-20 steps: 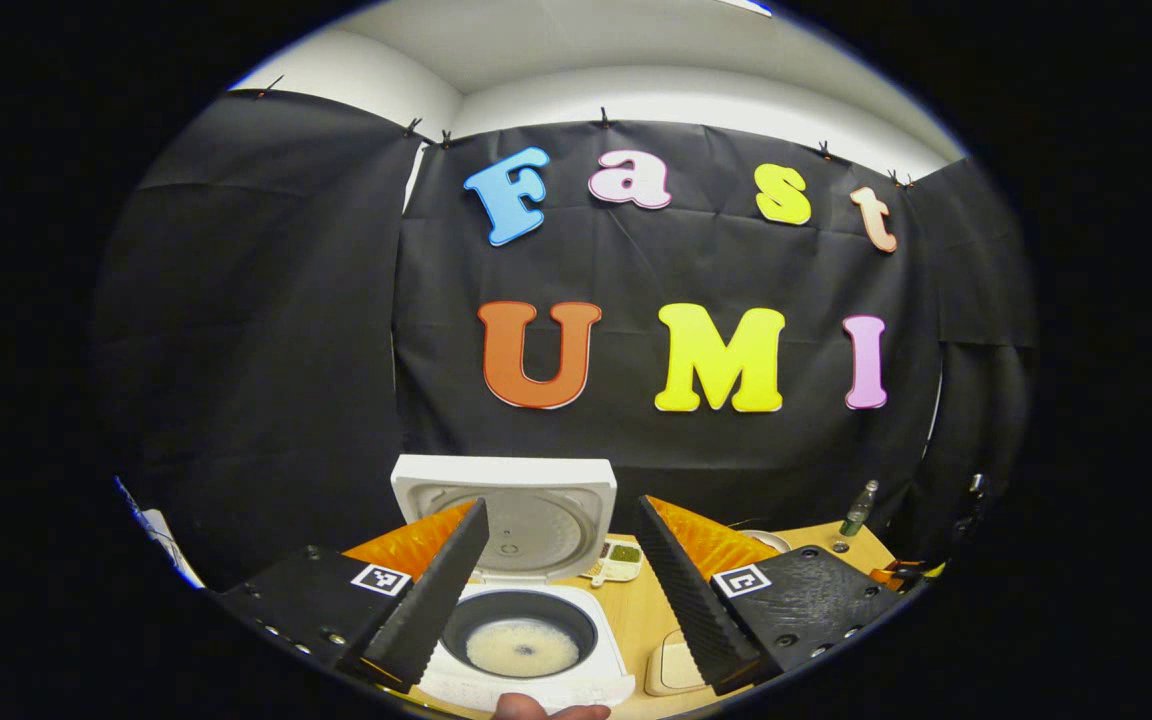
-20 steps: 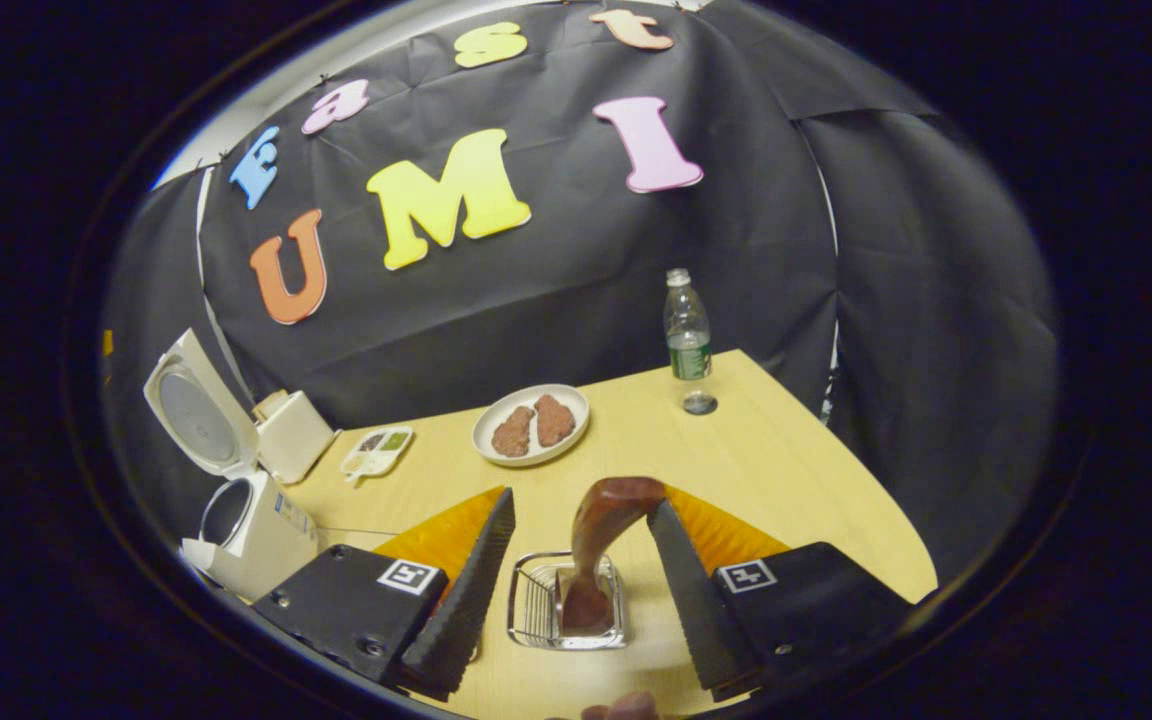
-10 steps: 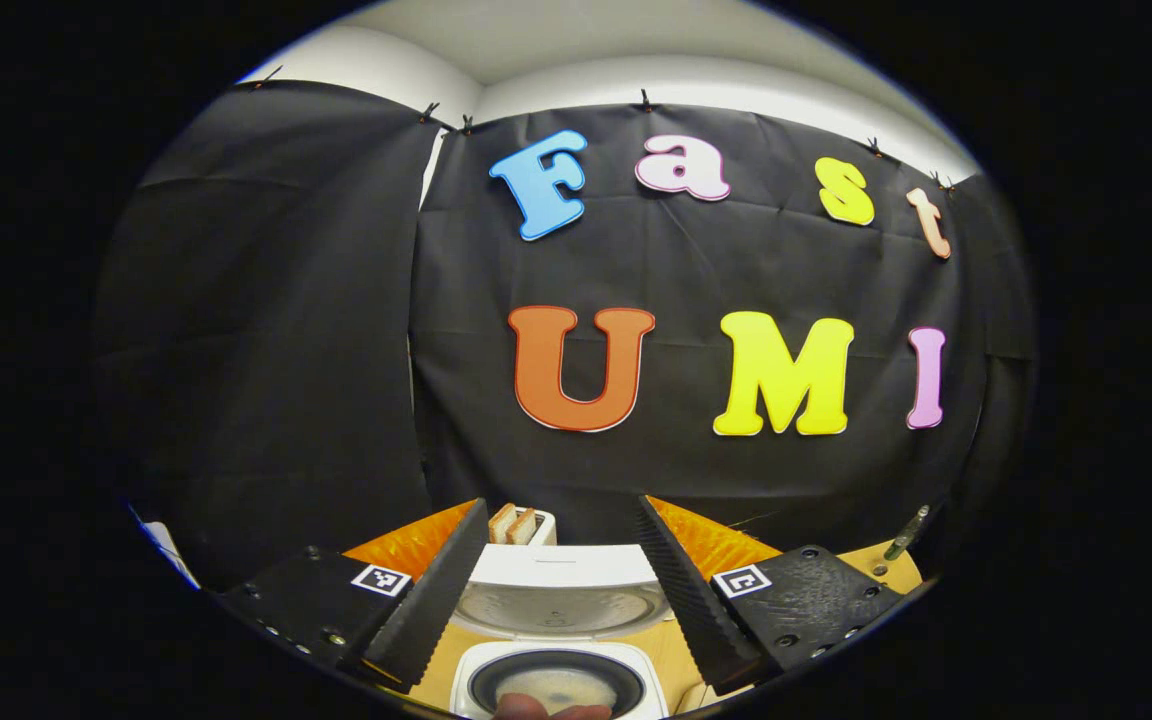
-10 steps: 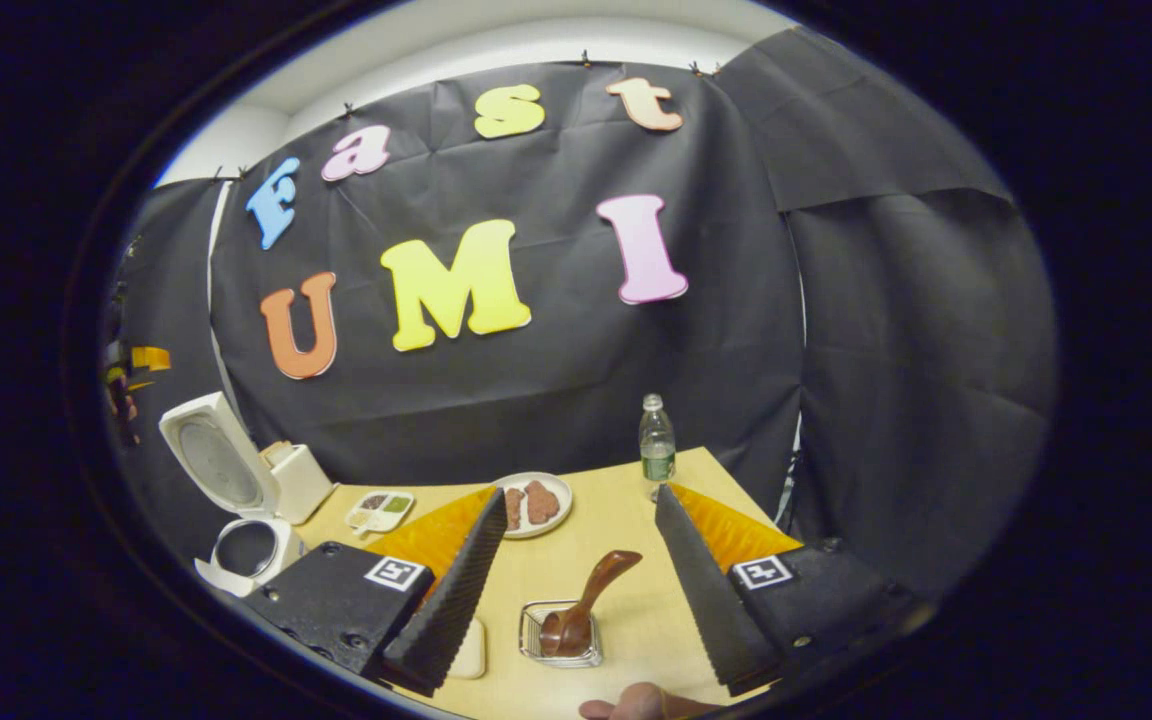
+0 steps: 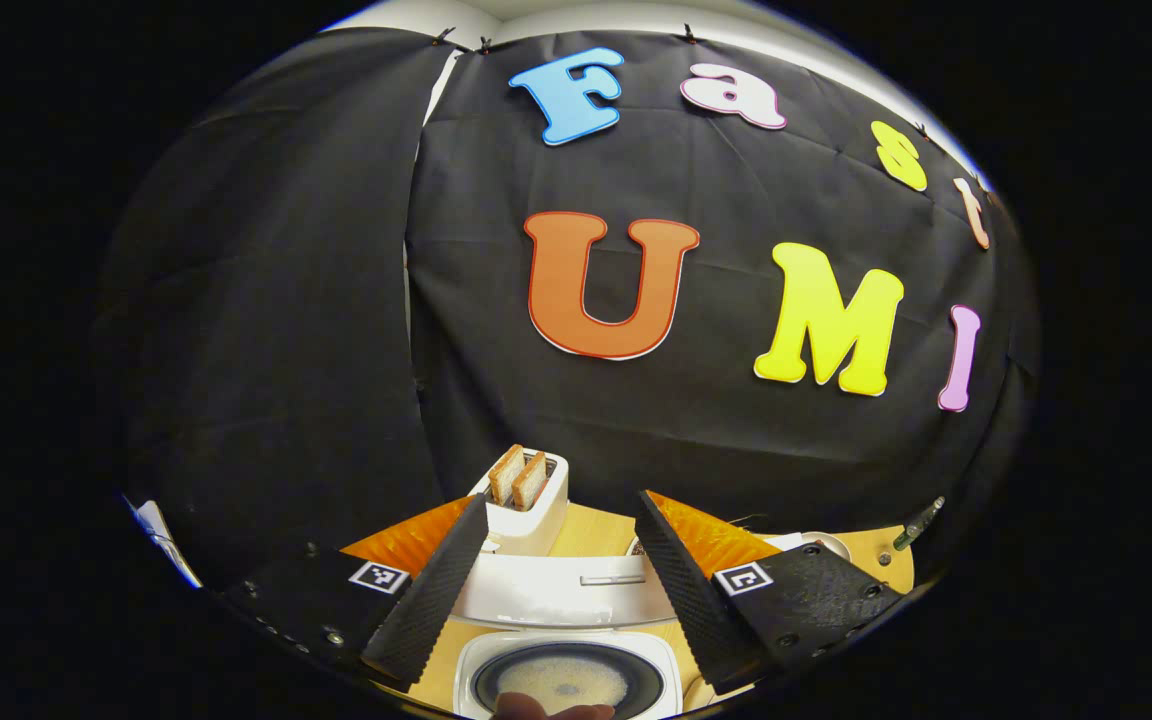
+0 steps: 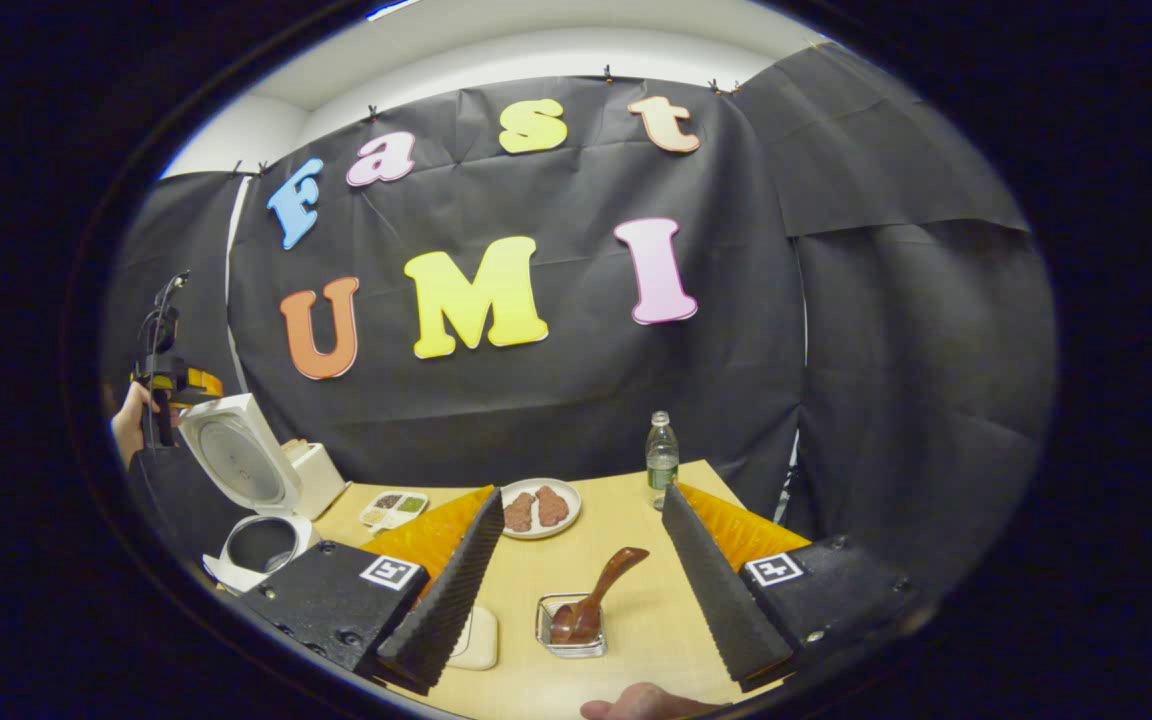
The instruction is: Close the left gripper, press the button to open the rice cooker; take a wooden spoon from the chopstick holder with the right hand, scoop a spoonful of rice and pour it into the rice cooker, then put the wooden spoon back into the chopstick holder.
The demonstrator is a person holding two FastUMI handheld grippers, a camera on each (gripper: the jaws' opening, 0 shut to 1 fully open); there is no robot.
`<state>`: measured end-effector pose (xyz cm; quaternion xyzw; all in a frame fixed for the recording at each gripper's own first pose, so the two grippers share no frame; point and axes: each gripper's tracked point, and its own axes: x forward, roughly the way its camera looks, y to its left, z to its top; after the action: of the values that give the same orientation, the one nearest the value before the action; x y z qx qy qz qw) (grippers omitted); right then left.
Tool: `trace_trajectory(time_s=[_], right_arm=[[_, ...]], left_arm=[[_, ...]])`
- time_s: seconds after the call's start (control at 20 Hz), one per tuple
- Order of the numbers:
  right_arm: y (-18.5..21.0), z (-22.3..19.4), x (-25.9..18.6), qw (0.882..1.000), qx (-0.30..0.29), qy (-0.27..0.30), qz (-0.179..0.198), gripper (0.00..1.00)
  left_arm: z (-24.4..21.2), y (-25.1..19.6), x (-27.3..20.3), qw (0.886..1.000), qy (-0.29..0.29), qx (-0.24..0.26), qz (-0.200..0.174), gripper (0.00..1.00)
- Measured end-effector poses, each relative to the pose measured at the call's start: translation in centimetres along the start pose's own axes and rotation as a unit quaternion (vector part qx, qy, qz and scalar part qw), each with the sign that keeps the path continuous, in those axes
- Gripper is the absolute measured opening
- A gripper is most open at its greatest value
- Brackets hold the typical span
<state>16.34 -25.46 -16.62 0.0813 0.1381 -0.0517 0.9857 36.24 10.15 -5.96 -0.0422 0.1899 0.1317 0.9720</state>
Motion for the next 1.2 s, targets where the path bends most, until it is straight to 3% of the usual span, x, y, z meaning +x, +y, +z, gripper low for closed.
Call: trace_trajectory(time_s=[0.35, 0.65, 0.9, 1.2], right_arm=[[5.5, 0.6, 1.4, 0.998, -0.002, -0.001, 0.070, 1.00], [10.3, 0.6, 1.5, 0.992, 0.010, 0.001, 0.126, 0.99], [11.8, -0.3, 0.7, 0.990, 0.008, 0.008, 0.143, 1.00], [10.8, -1.2, -0.3, 0.990, 0.010, 0.020, 0.137, 0.99]], left_arm=[[-3.7, -0.6, -5.7, 0.998, 0.063, -0.005, -0.011, 0.97], [-12.3, -1.6, -12.1, 0.989, 0.143, -0.028, -0.018, 0.96], [-17.9, -1.6, -14.0, 0.982, 0.184, -0.030, -0.014, 0.97], [-22.7, -1.1, -13.9, 0.972, 0.229, -0.059, -0.009, 0.96]])
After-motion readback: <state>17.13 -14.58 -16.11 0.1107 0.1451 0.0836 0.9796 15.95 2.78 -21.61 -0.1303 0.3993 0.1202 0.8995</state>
